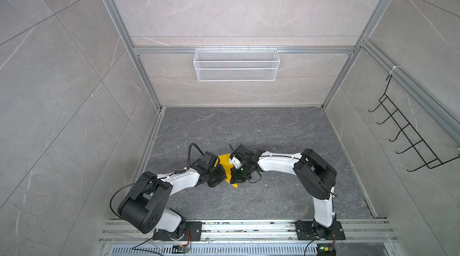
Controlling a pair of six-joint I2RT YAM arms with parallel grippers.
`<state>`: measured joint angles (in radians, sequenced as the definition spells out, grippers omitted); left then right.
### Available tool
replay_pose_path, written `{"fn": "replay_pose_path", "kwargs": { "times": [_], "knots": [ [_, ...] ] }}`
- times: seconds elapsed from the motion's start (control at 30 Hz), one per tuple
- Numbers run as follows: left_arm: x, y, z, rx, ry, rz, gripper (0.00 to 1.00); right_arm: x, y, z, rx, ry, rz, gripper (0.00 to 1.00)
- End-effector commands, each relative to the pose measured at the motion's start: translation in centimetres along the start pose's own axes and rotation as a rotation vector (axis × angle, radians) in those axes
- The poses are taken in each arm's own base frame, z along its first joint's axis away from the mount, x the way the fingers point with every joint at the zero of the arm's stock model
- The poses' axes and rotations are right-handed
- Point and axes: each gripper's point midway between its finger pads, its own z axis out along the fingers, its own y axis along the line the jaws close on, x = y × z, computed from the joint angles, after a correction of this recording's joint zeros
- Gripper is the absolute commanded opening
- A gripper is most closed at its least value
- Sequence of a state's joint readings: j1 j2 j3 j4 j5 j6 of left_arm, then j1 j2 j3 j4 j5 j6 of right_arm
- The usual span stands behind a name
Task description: Fold a paper plane with a square sheet of paper (pick it up from the middle)
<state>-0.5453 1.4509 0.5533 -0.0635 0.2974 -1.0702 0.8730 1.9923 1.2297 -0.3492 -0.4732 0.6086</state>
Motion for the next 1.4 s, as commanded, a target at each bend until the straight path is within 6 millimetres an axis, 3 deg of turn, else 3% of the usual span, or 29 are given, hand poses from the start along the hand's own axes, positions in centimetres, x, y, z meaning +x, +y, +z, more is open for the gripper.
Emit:
{"fn": "replay_pose_path", "kwargs": {
  "times": [0.0,0.23,0.7,0.9,1.0,1.37],
  "knots": [
    [1.5,5.9,0.3,-0.228,0.035,-0.053,0.0,1.3,-1.7,0.3,0.064,0.035,0.006,0.0],
    [1.5,6.2,0.3,-0.24,0.034,-0.056,0.0,2.3,-2.0,-0.2,0.07,0.056,-0.006,0.0],
    [1.4,6.2,0.3,-0.244,0.032,-0.05,0.0,6.7,-4.3,-1.6,0.114,0.125,-0.022,0.0],
    [1.1,5.6,0.1,-0.228,0.026,-0.041,0.0,3.6,0.8,-4.3,-0.052,-0.032,-0.142,0.01],
    [1.1,5.4,0.1,-0.223,0.026,-0.038,0.0,2.4,2.3,-4.2,-0.102,-0.052,-0.151,0.01],
    [0.8,4.1,0.1,-0.184,0.026,-0.02,0.01,0.5,1.6,-1.5,-0.069,-0.039,-0.107,0.01]
  ]
}}
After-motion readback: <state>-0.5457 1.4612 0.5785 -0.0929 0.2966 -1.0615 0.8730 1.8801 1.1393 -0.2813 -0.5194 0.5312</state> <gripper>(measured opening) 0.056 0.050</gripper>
